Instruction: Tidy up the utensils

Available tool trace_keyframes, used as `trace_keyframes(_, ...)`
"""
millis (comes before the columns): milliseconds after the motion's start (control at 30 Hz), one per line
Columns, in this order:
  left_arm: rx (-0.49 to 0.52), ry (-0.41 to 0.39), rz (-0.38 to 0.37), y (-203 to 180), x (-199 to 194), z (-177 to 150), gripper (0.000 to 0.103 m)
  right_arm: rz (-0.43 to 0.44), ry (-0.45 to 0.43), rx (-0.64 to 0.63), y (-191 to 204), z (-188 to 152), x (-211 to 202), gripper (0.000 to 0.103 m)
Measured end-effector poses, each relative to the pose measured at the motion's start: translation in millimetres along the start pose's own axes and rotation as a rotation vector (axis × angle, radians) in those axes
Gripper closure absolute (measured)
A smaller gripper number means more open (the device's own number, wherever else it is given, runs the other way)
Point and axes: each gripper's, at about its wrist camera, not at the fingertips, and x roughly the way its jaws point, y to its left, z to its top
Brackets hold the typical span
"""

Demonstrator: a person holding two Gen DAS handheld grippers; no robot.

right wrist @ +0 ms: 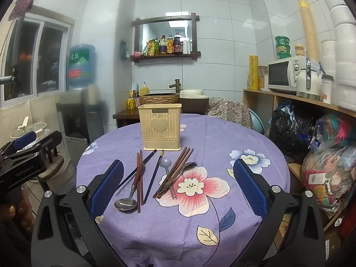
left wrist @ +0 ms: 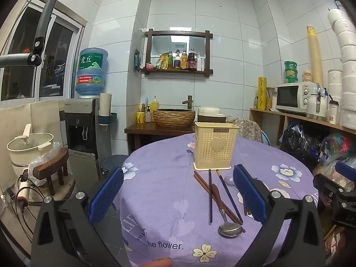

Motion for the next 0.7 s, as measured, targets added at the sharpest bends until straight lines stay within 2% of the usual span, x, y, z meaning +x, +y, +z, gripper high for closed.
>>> trace_keyframes(700, 0.002, 0.001, 0.0, 1.6, 2.3, -3.1, 0.005, 0.0, 0.001, 0.0, 0.2, 0.4, 0.1, 0.006)
